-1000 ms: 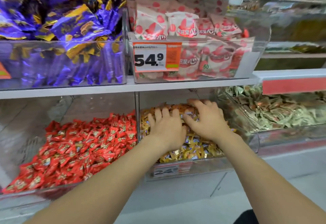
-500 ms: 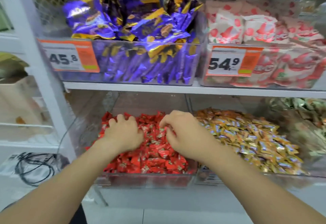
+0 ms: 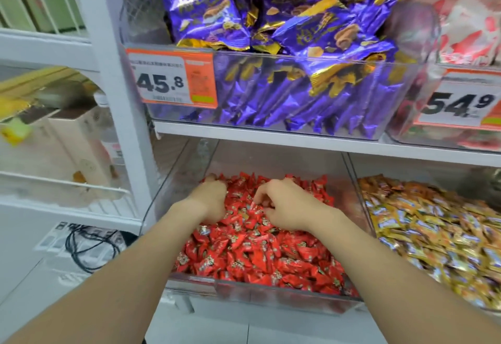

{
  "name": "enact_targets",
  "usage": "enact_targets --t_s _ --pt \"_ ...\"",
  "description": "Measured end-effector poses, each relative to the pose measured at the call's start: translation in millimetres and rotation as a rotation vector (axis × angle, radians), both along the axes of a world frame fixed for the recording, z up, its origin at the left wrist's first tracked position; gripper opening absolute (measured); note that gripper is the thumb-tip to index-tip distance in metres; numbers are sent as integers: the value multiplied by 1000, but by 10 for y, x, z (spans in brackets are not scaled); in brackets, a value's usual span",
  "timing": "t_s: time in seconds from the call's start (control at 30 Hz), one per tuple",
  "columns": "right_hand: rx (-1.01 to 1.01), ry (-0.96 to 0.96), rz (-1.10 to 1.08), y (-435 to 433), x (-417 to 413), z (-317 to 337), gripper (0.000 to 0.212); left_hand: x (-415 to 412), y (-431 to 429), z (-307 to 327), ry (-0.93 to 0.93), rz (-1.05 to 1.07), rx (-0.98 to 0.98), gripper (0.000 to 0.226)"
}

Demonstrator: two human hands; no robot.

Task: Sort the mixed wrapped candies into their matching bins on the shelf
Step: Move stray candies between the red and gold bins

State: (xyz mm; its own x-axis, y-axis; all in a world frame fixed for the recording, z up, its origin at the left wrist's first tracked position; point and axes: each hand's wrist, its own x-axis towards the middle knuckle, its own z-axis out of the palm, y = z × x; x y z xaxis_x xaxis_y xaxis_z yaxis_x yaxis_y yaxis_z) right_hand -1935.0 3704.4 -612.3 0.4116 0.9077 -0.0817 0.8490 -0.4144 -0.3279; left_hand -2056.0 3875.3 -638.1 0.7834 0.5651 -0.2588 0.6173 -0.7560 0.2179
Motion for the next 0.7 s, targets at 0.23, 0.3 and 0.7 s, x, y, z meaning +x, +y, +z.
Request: enact_targets --t_s 0.23,0.3,0.7 --pt "102 -20 7 111 -93 27 29 -38 21 -102 -51 9 11 32" --pt "102 6 -7 114 -87 13 26 -42 19 -101 -107 27 7 24" --pt "-18 -29 132 126 -160 -149 53 -112 -132 53 -80 -263 3 20"
